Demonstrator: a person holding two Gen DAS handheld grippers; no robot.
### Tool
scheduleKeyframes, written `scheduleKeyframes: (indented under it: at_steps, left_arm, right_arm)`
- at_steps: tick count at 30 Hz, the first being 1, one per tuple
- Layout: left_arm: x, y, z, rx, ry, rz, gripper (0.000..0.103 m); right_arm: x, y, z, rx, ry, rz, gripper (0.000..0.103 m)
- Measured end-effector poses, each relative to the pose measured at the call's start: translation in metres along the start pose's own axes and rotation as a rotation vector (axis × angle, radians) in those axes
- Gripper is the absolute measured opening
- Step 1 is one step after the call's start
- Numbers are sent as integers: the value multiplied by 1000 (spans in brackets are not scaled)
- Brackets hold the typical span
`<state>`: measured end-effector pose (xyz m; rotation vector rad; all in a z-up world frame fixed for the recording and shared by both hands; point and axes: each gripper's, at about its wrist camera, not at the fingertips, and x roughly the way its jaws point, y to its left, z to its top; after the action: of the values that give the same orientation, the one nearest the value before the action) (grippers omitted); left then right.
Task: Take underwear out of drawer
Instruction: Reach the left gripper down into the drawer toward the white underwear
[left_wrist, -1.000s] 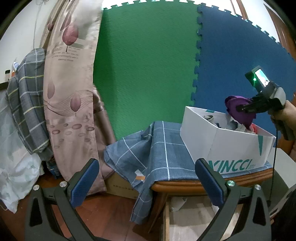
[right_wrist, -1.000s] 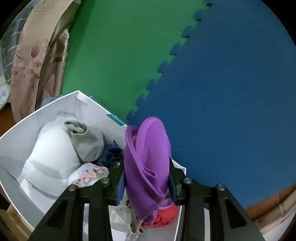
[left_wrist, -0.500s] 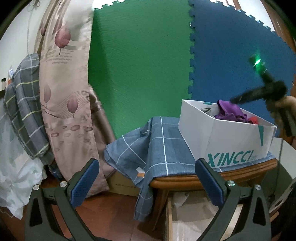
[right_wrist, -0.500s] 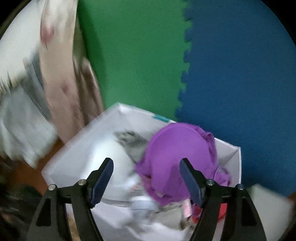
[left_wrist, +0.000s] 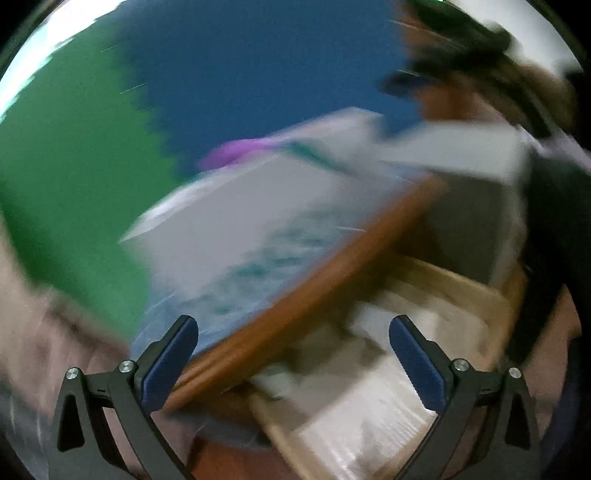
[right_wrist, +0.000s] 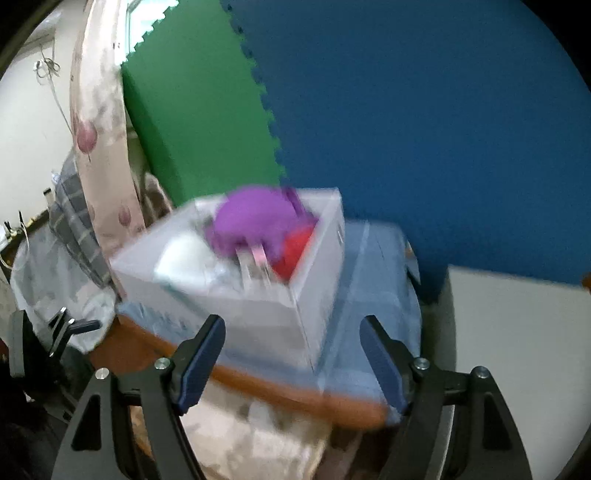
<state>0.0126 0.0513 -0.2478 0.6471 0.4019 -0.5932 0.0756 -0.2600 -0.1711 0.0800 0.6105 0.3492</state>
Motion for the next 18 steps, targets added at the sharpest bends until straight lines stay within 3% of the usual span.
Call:
scheduleKeyframes:
  at_steps: [4,8,10,14,16,18]
  left_arm:
    - [38,-52,9,157,26,-187,103]
    - [81,-80,21,186,81,-324,103]
    - [102,-85,24,187,106,-345,102]
    - [138,-94,22,197,164,-382,102]
    - [140,-104,14,248,121,-419,103]
    - [149,-97,12,180,140,-478,103]
  right_arm:
    - [9,-9,-53,13,62,9,77]
    - [14,-8,-75,9,85,31,77]
    - [10,-5,-74,-5,57,67,77]
    - [15,-6,-77,-5,83,65,77]
    - [16,-6,-77,-4,86,72,77]
    - [18,-7,-79,-2,97,72,77]
